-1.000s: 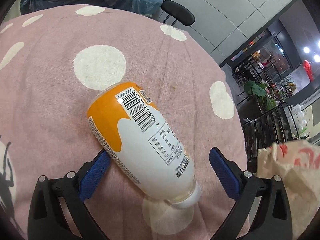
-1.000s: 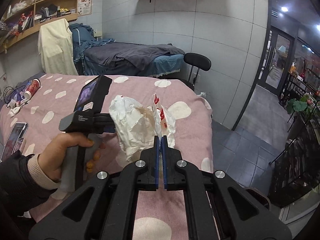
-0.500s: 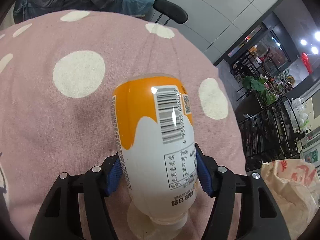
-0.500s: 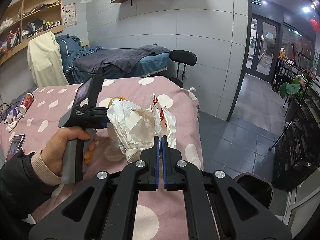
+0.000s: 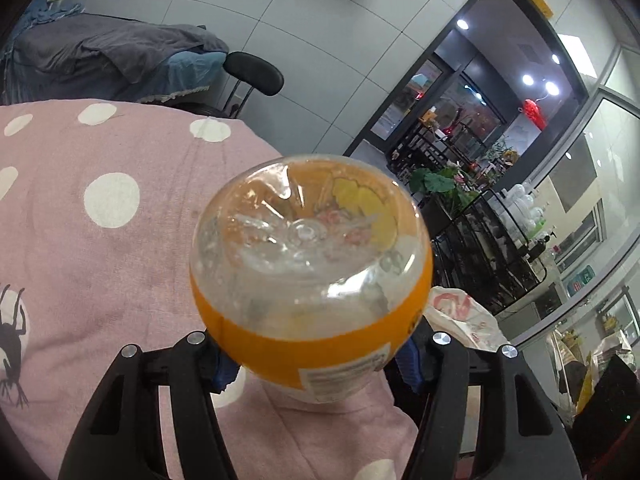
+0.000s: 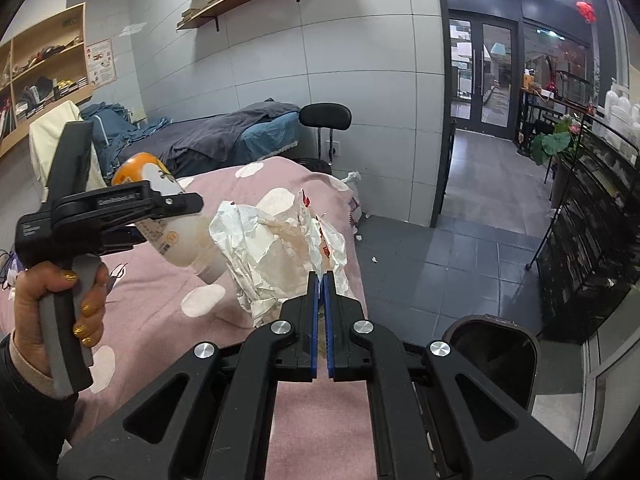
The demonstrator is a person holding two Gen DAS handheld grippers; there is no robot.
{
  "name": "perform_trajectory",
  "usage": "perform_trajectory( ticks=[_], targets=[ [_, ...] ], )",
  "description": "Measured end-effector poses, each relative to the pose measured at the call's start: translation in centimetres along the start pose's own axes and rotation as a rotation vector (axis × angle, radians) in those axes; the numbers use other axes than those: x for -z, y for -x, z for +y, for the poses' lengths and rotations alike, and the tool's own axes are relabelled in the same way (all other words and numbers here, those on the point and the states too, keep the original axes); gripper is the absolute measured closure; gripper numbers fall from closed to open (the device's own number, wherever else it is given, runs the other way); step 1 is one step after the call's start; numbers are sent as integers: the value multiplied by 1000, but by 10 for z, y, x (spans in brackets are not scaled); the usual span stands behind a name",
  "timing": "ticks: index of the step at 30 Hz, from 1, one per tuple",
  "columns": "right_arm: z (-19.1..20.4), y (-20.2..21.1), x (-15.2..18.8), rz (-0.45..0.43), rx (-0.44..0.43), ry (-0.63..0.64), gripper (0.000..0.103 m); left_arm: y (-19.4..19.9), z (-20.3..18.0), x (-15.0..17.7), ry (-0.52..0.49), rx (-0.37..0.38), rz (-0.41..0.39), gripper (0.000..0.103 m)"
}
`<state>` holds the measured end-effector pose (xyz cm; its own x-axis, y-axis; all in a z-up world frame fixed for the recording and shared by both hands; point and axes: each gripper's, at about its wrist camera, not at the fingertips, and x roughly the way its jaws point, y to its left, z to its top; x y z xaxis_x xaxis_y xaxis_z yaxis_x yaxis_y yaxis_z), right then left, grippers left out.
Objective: Collect trash
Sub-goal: 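Carry the bottle and paper bag with both tools over the bin, then open the right tool to drop the bag while the left tool drops the bottle into the bin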
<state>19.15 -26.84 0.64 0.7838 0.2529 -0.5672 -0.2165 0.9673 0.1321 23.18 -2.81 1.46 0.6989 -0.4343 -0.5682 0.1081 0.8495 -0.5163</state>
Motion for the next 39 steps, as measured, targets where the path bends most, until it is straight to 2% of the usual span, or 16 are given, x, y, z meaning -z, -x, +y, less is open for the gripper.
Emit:
perform_trajectory(
  ticks=[7,15,24,28,30,31,32,34,39],
  targets=[
    [-49,17,18,-1,93,-84,100,5,-48,9,-75,71,-28,43],
    [-110,13,55,62,181,-208,100,-1,-82,20,-145,137,-21,43],
    [-172,-41,112,180,339,-316,99,-33,-115,33,-208,178,30,43],
    [-200,-60,135,209,324,-430,98,-45,-128,38,-246,184,54,43],
    [-206,-64,145,219,340,-479,92,-52,-137,43,-271,187,67,43],
    [-208,-63,149,219,352,-500,78,-56,-140,46,-282,191,79,43],
    [-210,-61,151,214,364,-514,54,-61,-144,50,-296,193,94,43],
    [-208,-51,157,179,390,-526,26,-71,-152,58,-324,199,121,43],
    [-206,-33,165,172,424,-517,23,-103,-169,86,-378,201,211,43]
  ],
)
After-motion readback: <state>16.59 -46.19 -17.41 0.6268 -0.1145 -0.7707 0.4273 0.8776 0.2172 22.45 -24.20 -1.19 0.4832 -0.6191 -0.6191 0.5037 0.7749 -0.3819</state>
